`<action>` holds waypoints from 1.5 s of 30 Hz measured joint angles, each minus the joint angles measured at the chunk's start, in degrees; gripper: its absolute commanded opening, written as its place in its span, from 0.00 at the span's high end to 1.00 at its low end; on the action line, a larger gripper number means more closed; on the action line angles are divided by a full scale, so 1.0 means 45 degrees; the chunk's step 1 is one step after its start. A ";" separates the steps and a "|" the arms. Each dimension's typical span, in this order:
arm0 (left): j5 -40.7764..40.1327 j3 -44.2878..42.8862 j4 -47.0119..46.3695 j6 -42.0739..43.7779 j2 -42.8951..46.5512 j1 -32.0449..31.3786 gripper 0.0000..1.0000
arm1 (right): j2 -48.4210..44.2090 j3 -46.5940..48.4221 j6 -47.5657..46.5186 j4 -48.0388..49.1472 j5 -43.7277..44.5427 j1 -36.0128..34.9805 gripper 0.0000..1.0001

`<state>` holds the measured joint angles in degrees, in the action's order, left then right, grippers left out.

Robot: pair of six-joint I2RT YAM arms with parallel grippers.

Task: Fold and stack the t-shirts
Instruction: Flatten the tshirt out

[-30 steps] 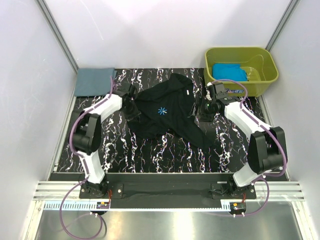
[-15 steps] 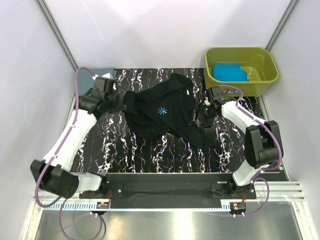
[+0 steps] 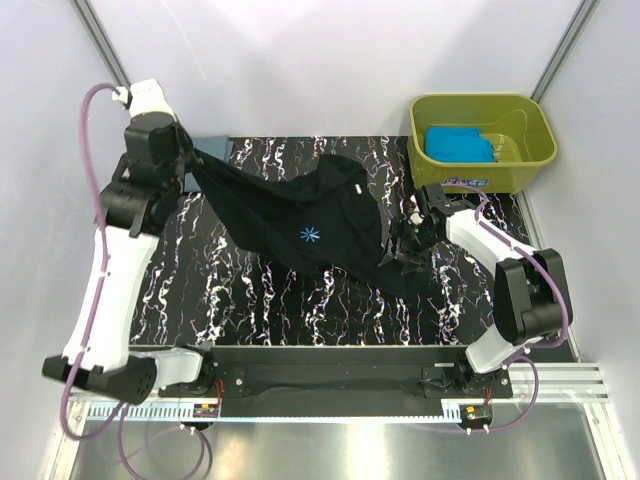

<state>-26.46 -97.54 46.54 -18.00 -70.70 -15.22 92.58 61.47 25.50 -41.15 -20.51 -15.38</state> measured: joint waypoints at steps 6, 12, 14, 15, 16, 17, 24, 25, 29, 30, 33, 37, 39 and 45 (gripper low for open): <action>-0.0175 0.0724 -0.2662 0.1428 -0.1957 0.1632 1.00 | -0.0437 -0.0015 0.0005 -0.0277 -0.0602 0.0000 0.26; -0.0622 0.0748 -0.3084 0.1933 -0.5251 0.3959 0.49 | -0.0321 -0.0015 -0.0102 -0.0413 -0.0947 0.0000 0.26; -0.1195 0.0704 -0.2574 0.1826 -0.5926 0.4454 0.44 | -0.0199 -0.0015 -0.0165 -0.0413 -0.0986 0.0000 0.27; -0.1413 0.0675 -0.2215 0.1778 -0.6144 0.4648 0.42 | -0.0136 -0.0015 -0.0204 -0.0413 -0.0996 0.0000 0.27; -0.1549 0.0680 -0.1909 0.1729 -0.6237 0.4765 0.39 | -0.0078 -0.0019 -0.0257 -0.0413 -0.0996 0.0000 0.27; -0.1608 0.0758 -0.1574 0.1627 -0.6256 0.4847 0.38 | -0.0039 -0.0024 -0.0296 -0.0413 -0.0986 0.0000 0.26; 0.0763 0.4294 -0.0491 -0.0476 -0.3298 0.3648 0.66 | 0.0019 -0.0185 -0.0617 -0.0432 -0.0593 0.0170 0.39; 0.1379 0.4998 -0.0457 -0.0884 -0.2739 0.3220 0.67 | 0.0019 -0.0228 -0.0631 -0.0447 -0.0568 0.0253 0.40; 0.4726 0.8456 -0.1083 -0.3128 -0.0631 0.0865 0.69 | 0.0019 -0.0282 -0.0631 -0.0447 -0.0544 0.0476 0.41; 0.5693 0.9418 -0.1491 -0.3764 -0.0325 0.0457 0.69 | 0.0015 -0.0282 -0.0631 -0.0447 -0.0544 0.0495 0.41; 0.7771 1.2075 -0.2560 -0.5576 0.0107 -0.0083 0.64 | 0.0000 -0.0291 -0.0627 -0.0442 -0.0539 0.0500 0.41; 0.8830 1.3765 -0.3546 -0.7533 0.0481 -0.0078 0.45 | -0.0219 -0.0520 -0.0617 -0.0389 -0.0418 0.0500 0.41; 0.9194 1.4222 -0.4464 -0.8354 0.0704 -0.0078 0.46 | -0.0291 -0.0695 -0.0612 -0.0389 -0.0243 0.0500 0.41; 0.9491 1.4668 -0.6096 -0.9554 0.0141 -0.0185 0.44 | -0.0073 -0.0840 -0.0617 -0.0442 0.0393 0.0568 0.47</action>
<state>16.25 -31.53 19.11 -60.99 -70.06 -16.05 92.25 57.69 22.72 -43.13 -18.74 -12.82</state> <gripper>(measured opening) 0.548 0.573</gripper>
